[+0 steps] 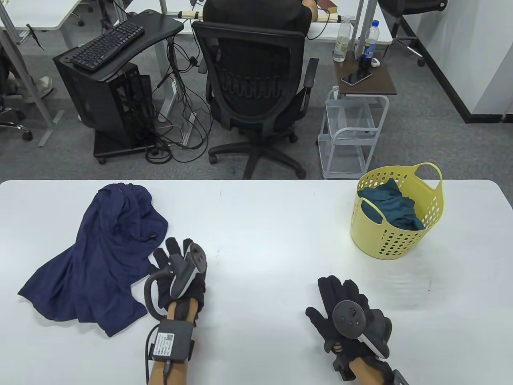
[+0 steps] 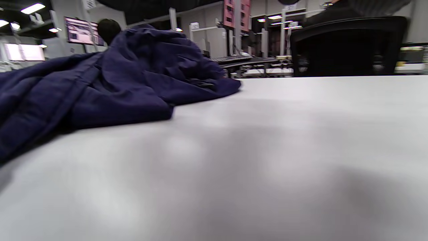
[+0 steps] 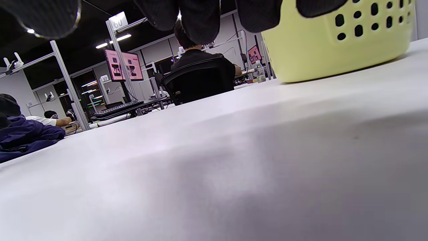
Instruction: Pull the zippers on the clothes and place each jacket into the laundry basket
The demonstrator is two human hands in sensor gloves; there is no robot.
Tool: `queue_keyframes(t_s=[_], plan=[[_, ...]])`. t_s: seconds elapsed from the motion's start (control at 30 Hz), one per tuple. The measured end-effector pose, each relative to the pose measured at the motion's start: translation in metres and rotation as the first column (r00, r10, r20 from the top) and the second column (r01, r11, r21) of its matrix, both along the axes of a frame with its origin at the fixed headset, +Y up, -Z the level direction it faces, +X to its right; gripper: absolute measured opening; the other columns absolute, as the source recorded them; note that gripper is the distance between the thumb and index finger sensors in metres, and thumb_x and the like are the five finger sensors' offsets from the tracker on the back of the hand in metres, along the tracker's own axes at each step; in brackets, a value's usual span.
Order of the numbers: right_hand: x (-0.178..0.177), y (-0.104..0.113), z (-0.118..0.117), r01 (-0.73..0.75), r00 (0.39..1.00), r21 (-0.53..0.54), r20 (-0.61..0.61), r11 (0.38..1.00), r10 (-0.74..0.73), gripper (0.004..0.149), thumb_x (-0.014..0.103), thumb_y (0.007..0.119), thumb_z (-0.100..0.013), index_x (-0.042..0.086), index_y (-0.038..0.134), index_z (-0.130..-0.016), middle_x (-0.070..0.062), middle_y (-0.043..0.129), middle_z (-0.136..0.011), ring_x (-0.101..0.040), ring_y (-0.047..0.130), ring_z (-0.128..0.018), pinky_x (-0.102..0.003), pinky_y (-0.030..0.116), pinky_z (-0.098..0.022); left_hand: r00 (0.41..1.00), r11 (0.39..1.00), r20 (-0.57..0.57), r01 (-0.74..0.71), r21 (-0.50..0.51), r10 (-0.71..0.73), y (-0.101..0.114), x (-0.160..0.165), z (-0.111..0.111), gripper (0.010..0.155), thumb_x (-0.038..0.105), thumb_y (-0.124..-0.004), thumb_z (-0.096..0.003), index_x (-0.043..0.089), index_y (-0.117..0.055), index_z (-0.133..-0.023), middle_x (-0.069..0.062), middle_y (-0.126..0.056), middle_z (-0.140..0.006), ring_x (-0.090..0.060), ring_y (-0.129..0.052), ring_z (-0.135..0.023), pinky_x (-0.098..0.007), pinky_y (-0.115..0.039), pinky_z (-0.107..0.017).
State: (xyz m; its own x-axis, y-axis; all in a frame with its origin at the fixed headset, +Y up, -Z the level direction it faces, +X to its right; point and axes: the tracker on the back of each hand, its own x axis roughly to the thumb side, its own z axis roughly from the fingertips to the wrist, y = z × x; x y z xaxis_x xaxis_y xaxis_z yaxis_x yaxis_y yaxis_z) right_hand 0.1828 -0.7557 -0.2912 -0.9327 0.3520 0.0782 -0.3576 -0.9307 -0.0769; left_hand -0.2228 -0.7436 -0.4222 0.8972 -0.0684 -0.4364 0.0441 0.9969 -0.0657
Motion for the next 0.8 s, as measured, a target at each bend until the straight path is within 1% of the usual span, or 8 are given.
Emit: queue_keyframes(t_s=[0.23,0.33,0.4,0.47,0.53,0.6,0.67,0.8], plan=[[0.004,0.003,0.002,0.013,1.0,0.024,0.026,1.0,-0.013,0.078,0.067,0.069,-0.049,0.029,0.044,-0.113,-0.002,0.051,-0.122,-0.05,0.044,-0.108,-0.071,0.044,-0.07,0.957,0.999,-0.289,0.01,-0.051,-0.024,-0.003,-0.094,-0.04,0.093,0.076,-0.062,-0.0367,0.045,-0.004,-0.103,0.002,0.005,-0.116,-0.033,-0.006,-0.109,-0.063,-0.03,-0.076],[0.001,0.005,0.004,0.006,1.0,0.042,0.025,0.999,-0.007,0.077,0.067,0.069,-0.049,0.029,0.045,-0.113,-0.003,0.053,-0.122,-0.049,0.045,-0.108,-0.07,0.045,-0.07,0.932,0.999,-0.362,-0.025,-0.036,0.01,-0.013,-0.135,-0.04,0.103,0.08,-0.065,-0.0315,0.038,-0.002,-0.102,-0.007,0.0,-0.115,-0.037,-0.014,-0.108,-0.062,-0.039,-0.075],[-0.003,0.006,0.003,0.001,1.0,0.034,0.018,0.999,-0.002,0.077,0.067,0.069,-0.05,0.029,0.045,-0.113,-0.002,0.052,-0.122,-0.049,0.045,-0.108,-0.07,0.045,-0.07,0.912,0.991,-0.399,-0.127,-0.047,0.098,-0.027,-0.158,-0.034,0.108,0.08,-0.069,-0.0293,0.035,-0.003,-0.102,-0.01,-0.006,-0.115,-0.038,-0.023,-0.109,-0.062,-0.044,-0.074],[-0.007,0.005,0.003,-0.003,1.0,0.032,0.012,0.999,0.003,0.077,0.066,0.069,-0.05,0.029,0.045,-0.113,-0.002,0.052,-0.122,-0.049,0.044,-0.108,-0.07,0.045,-0.07,0.881,0.958,-0.432,-0.264,-0.111,0.193,-0.039,-0.171,-0.032,0.111,0.076,-0.074,-0.0303,0.031,-0.002,-0.101,-0.011,-0.023,-0.118,-0.035,-0.054,-0.107,-0.058,-0.051,-0.073],[-0.009,0.003,0.004,-0.017,1.0,0.035,0.003,0.999,0.017,0.076,0.066,0.069,-0.05,0.029,0.045,-0.112,-0.002,0.053,-0.121,-0.049,0.045,-0.108,-0.07,0.046,-0.07,0.884,0.965,-0.432,-0.244,-0.099,0.179,-0.036,-0.172,-0.031,0.106,0.072,-0.077,-0.0305,0.032,-0.012,-0.105,-0.002,-0.04,-0.118,-0.029,-0.053,-0.103,-0.057,-0.051,-0.073],[-0.01,0.002,0.005,-0.022,1.0,0.03,0.0,0.999,0.022,0.076,0.065,0.069,-0.05,0.029,0.046,-0.112,-0.002,0.055,-0.121,-0.049,0.047,-0.108,-0.069,0.047,-0.07,0.912,0.99,-0.406,-0.112,-0.088,0.067,-0.028,-0.171,-0.031,0.099,0.068,-0.083,-0.0275,0.031,-0.036,-0.107,0.002,-0.062,-0.11,-0.023,-0.075,-0.089,-0.051,-0.068,-0.065],[-0.011,0.001,0.005,0.001,1.0,0.03,0.005,1.0,-0.001,0.075,0.064,0.07,-0.05,0.029,0.047,-0.112,-0.002,0.056,-0.12,-0.049,0.046,-0.107,-0.069,0.047,-0.07,0.922,0.995,-0.387,-0.028,-0.095,-0.011,-0.022,-0.166,-0.03,0.085,0.062,-0.088,-0.027,0.033,-0.057,-0.101,0.005,-0.081,-0.096,-0.018,-0.09,-0.073,-0.046,-0.079,-0.056],[-0.009,0.003,0.007,0.012,1.0,0.045,0.009,0.999,-0.012,0.071,0.062,0.07,-0.051,0.032,0.049,-0.111,-0.002,0.059,-0.119,-0.049,0.047,-0.107,-0.068,0.048,-0.07,0.934,0.989,-0.329,0.113,-0.097,-0.139,-0.018,-0.157,-0.022,0.063,0.05,-0.092,-0.0308,0.035,-0.074,-0.089,0.01,-0.096,-0.077,-0.01,-0.105,-0.045,-0.038,-0.091,-0.035]])
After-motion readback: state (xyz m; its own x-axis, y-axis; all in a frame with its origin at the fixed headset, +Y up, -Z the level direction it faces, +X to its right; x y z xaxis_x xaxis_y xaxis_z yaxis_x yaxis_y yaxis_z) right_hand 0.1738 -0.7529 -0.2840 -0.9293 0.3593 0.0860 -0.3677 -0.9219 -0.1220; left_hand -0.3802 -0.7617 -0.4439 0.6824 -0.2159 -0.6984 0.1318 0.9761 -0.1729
